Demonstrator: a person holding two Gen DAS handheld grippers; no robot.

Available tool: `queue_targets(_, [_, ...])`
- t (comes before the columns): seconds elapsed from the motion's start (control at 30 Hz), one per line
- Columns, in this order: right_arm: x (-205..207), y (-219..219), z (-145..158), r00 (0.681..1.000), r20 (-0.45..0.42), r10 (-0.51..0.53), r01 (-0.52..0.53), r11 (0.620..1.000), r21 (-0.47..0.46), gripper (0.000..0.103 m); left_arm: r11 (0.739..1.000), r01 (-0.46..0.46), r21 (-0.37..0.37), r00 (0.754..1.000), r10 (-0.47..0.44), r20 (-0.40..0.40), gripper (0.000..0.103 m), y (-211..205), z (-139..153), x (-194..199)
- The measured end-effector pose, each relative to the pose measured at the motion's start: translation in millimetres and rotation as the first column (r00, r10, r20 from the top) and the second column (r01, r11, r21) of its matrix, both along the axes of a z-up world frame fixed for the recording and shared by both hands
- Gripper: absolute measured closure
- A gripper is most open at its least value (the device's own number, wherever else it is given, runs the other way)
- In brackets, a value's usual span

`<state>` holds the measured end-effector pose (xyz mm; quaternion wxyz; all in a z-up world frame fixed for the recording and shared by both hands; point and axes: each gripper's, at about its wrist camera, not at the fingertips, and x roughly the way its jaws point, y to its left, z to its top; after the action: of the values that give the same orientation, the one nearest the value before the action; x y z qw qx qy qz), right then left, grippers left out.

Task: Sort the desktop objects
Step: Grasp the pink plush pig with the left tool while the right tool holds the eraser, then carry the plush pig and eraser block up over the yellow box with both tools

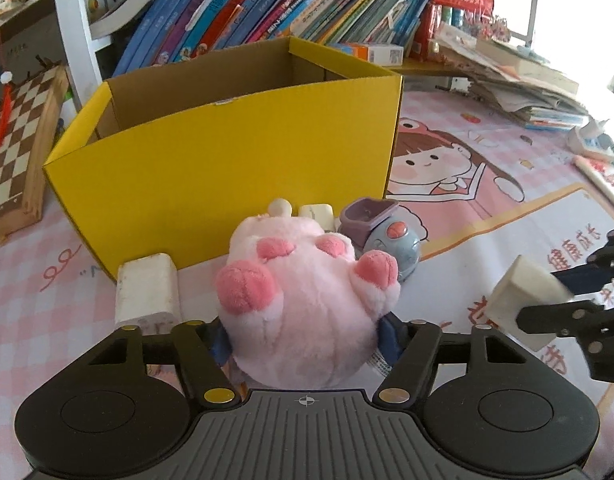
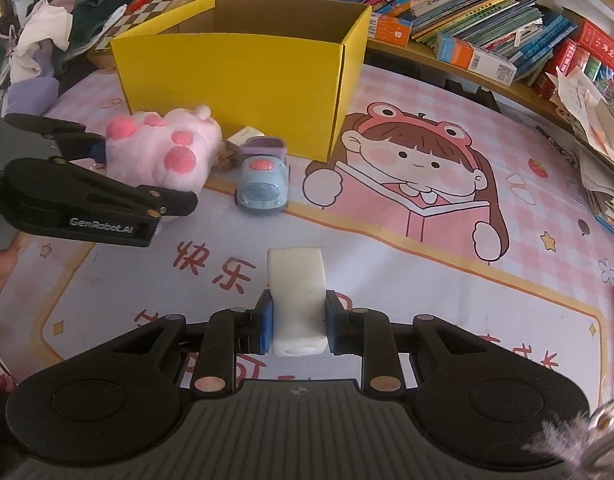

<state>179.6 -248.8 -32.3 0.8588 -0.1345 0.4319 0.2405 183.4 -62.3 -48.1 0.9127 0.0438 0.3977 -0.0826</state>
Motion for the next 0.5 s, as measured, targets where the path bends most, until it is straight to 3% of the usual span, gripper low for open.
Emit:
queue_targets(0.3, [-8,15,5,1.0,-0.002,0.031,-0.031,0.999,0.029,0.08,0.999,0.001,-0.046,0.998,0.002,0.058,0.037,13,27,-29])
queue_targets(0.5, [-16,32,9,0.997,0.007,0.076,-0.076,0.996,0.04,0.08,0.999,-0.001,-0.034,0.998,0.003,0.07,0.037,20,33,-46])
